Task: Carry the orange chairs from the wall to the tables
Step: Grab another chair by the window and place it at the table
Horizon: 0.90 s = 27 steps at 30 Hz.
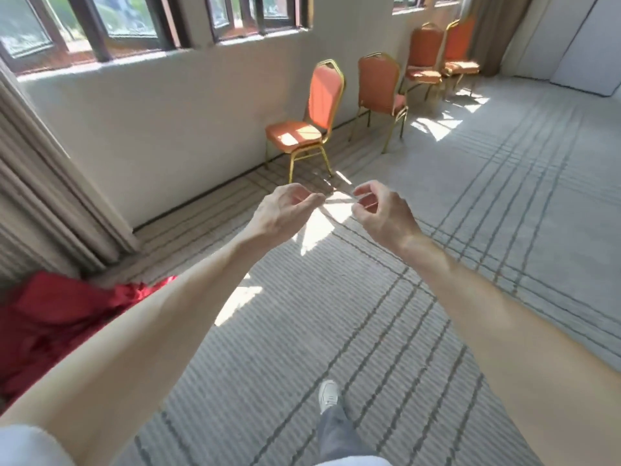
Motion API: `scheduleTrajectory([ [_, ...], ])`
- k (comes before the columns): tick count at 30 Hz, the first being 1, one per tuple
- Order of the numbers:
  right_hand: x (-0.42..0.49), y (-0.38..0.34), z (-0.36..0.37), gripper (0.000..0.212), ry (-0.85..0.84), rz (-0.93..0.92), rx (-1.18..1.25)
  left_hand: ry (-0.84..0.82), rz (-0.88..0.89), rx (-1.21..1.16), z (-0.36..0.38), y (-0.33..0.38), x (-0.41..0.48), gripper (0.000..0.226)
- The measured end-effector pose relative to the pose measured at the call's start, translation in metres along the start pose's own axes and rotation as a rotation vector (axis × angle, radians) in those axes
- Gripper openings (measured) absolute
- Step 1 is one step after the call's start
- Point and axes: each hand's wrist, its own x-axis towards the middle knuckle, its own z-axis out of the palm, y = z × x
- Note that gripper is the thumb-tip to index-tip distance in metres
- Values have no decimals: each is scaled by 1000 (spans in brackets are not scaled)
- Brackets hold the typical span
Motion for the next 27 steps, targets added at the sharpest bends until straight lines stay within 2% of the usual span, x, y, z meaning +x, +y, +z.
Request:
scheduleTrajectory([
  [3, 80, 1, 34, 23, -48, -42, 26, 48, -68, 41, -24, -23, 66, 35],
  [5, 129, 5, 50, 24, -76, -77, 23, 71, -91, 24, -34, -30, 114, 39],
  [11, 289, 8, 74, 25, -148, -186, -5, 184, -189, 58, -56, -39, 253, 35],
  [17, 400, 8, 111, 27, -119, -178, 145, 219, -239, 45, -70, -66, 336, 29],
  [21, 480, 15, 138, 32, -149, -205, 162, 296, -276, -72, -81, -94, 415, 28],
  [27, 608, 41, 152, 34, -150, -177, 144, 279, -264, -117, -80, -140, 552, 29],
])
